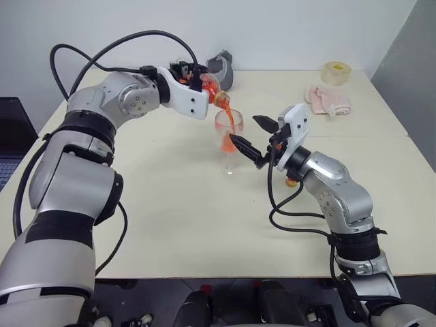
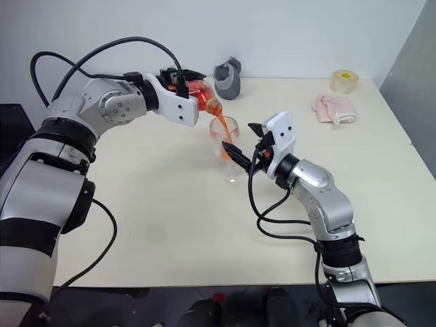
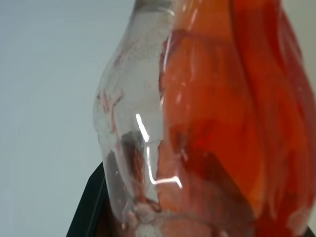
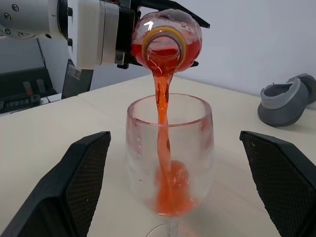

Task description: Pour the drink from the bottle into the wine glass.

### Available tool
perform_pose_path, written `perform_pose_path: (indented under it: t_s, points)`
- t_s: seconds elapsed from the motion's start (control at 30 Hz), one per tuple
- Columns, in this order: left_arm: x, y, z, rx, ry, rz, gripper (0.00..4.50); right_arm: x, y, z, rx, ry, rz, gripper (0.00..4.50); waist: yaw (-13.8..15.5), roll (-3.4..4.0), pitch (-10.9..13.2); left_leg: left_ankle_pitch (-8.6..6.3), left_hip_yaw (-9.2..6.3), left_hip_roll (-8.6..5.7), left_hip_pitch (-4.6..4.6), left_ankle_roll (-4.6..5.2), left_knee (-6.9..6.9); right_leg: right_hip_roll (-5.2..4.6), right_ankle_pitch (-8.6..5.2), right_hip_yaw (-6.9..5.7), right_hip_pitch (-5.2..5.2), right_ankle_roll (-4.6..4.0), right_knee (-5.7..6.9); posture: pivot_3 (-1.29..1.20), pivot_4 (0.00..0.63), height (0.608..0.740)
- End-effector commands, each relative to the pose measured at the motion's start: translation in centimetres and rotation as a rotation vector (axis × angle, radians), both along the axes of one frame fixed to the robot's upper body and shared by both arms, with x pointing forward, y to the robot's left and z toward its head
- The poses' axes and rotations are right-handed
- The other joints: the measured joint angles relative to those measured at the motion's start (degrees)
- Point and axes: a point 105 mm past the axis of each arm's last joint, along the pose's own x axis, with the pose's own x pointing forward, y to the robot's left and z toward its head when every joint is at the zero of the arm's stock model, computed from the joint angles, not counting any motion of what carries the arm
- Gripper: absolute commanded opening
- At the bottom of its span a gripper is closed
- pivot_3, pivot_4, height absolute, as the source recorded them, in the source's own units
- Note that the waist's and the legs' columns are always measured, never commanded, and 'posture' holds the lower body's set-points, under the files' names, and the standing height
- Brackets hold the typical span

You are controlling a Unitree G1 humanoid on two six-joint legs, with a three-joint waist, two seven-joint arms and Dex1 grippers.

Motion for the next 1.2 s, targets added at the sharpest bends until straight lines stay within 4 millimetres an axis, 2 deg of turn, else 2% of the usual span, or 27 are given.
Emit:
perform_pose_path:
  t_s: [0.03, 1.2]
  points:
    - [-0.4, 0.0, 2.6, -0.017, -0.076, -0.013, 1.81, -0.3, 0.0, 1.3, 0.010, -0.060, 0.009, 4.50, 0.00, 0.00, 0.00, 0.00, 0.00, 0.00, 0.00, 0.00, 0.00, 0.00, 0.00, 0.00, 0.00, 0.00, 0.00, 0.00, 0.150, 0.740]
    - [-0.4, 1.2, 3.7, 0.012, -0.122, 0.025, 1.81, -1.0, -0.1, 2.0, 0.073, -0.065, 0.038, 4.50, -0.02, 0.00, 0.00, 0.01, -0.01, -0.17, 0.00, 0.03, 0.01, -0.13, -0.07, 0.04, -0.09, 0.11, 0.24, 0.00, 0.150, 0.740]
